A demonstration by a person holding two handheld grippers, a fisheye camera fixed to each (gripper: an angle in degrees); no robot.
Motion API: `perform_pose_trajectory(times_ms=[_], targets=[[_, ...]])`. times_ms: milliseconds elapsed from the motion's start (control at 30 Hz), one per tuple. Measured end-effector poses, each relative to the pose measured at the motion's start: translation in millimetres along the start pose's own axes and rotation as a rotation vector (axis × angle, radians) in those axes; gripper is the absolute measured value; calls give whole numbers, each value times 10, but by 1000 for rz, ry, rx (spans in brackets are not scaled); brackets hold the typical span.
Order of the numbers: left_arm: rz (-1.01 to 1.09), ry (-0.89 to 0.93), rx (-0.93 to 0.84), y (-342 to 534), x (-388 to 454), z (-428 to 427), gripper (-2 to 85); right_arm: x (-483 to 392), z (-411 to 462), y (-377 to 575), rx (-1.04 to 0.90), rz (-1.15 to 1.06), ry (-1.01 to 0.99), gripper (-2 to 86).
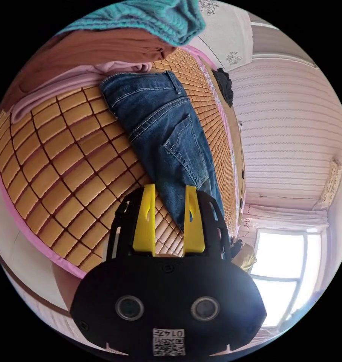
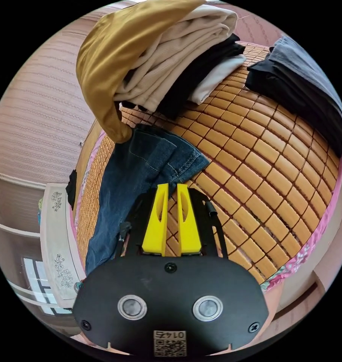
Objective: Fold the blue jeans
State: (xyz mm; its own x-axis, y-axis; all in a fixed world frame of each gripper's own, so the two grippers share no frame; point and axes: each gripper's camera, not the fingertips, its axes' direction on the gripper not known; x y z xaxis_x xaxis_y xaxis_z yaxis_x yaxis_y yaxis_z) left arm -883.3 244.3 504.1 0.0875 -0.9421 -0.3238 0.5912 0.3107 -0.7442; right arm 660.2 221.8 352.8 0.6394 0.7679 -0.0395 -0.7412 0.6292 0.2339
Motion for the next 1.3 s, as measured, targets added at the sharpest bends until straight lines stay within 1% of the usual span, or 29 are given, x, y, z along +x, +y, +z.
perform_pose_trajectory(times_ms=[67, 133, 200, 267, 367, 500, 633, 700, 767, 867, 933, 1000, 1033, 1067, 1100, 1133, 1167, 1200, 1267, 1300], targets=[[23, -68, 9, -30, 42, 154, 76, -7, -8, -52, 6, -49, -3, 47], [67, -97, -4, -61, 47, 241, 54, 62, 16, -105, -16, -19, -21, 54], [82, -100, -13, -74, -9, 305, 42, 171, -1, -122, -1, 30, -100, 54], [93, -90, -19, -62, -91, 387, 28, 304, 9, -128, -8, 80, -184, 36], [104, -98, -15, -7, -177, 498, 10, 408, -29, -122, -16, 104, -233, 17], [153, -147, 4, 134, -232, 567, 1, 498, -174, -41, -26, 58, -283, 9], [178, -145, 5, 378, -480, 487, 3, 713, -588, 291, -49, -28, -290, 8], [199, -158, -11, 531, -619, 449, 9, 881, -861, 531, -50, -46, -269, 9], [230, -223, -66, 774, -793, 475, 24, 1105, -1177, 844, -57, -74, -142, 14], [263, -281, -153, 1099, -1023, 583, 45, 1347, -1387, 1053, -92, -107, -8, 28], [276, -285, -145, 1316, -1126, 568, 50, 1417, -1533, 1113, -72, -110, 20, 41], [317, -318, -107, 1543, -1157, 481, 52, 1412, -1699, 1177, -1, -107, 92, 50], [365, -352, -75, 1708, -1128, 410, 55, 1387, -1801, 1217, 55, -93, 159, 57], [436, -379, -55, 1894, -1045, 370, 59, 1346, -1871, 1249, 102, -104, 176, 63], [479, -387, -54, 1990, -989, 372, 62, 1322, -1882, 1257, 114, -115, 170, 65], [578, -403, -73, 2209, -852, 435, 68, 1271, -1849, 1252, 107, -136, 149, 74], [686, -423, -101, 2449, -705, 568, 75, 1221, -1745, 1216, 64, -151, 134, 85], [742, -432, -116, 2576, -633, 657, 75, 1196, -1675, 1192, 34, -157, 128, 92], [932, -425, -181, 3071, -385, 1102, 70, 1125, -1396, 1099, -62, -148, 148, 104], [968, -410, -200, 3182, -337, 1226, 67, 1115, -1341, 1081, -69, -143, 169, 105]])
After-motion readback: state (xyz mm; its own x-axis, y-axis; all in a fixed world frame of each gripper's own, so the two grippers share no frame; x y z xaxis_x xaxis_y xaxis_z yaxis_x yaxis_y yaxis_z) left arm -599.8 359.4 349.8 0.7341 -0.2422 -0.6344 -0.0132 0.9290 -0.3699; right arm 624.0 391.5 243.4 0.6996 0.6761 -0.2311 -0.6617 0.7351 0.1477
